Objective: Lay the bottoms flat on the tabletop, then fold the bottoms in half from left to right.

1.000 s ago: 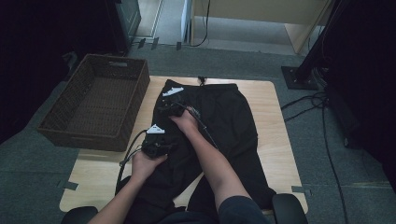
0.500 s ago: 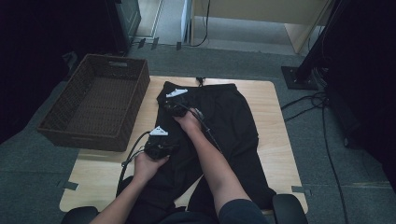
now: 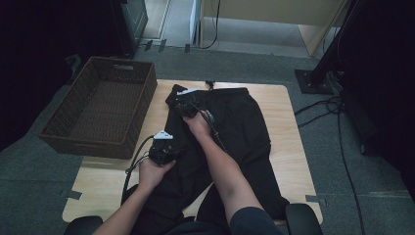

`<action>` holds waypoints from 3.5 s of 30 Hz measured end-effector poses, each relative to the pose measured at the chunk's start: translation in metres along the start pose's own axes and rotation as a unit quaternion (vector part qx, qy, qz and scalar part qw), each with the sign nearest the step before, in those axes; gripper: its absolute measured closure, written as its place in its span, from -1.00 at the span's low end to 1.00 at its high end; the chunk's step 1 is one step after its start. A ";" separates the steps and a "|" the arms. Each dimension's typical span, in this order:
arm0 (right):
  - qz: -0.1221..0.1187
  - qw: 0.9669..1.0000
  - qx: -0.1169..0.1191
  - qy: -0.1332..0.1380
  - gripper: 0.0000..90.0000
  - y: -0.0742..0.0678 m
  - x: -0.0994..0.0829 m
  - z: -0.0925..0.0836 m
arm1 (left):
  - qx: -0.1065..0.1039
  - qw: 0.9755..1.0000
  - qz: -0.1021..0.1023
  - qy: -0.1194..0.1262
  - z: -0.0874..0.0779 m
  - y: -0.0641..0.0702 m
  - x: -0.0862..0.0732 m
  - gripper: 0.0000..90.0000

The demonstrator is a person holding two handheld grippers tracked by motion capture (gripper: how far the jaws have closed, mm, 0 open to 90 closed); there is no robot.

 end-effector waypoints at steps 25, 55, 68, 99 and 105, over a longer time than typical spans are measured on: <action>0.059 0.985 0.047 0.158 0.89 0.020 0.104 -0.118 | -0.029 0.989 0.119 0.078 -0.039 0.081 0.109 0.98; 0.085 0.991 -0.075 0.077 0.35 0.150 -0.032 -0.159 | -0.047 0.993 0.107 -0.012 0.034 0.058 0.096 0.60; 0.007 0.999 -0.009 0.039 0.06 0.060 -0.071 -0.178 | -0.007 0.997 0.072 -0.028 0.077 -0.018 0.106 0.86; 0.054 0.992 -0.111 -0.011 0.80 0.138 -0.162 -0.251 | 0.054 0.994 0.093 -0.034 0.104 -0.059 0.106 0.96; 0.069 0.991 -0.102 0.054 0.40 0.138 -0.145 -0.265 | 0.032 0.995 0.086 -0.048 0.101 -0.052 0.104 0.93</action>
Point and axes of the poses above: each handheld gripper's, and its own axes: z roughly forward along the jaws, x roughly out of its top, y roughly to its right, the point moved 7 cm from there along z, roughly forward along the jaws, and after that the axes turned 5 degrees about y, right-handed, at the moved point
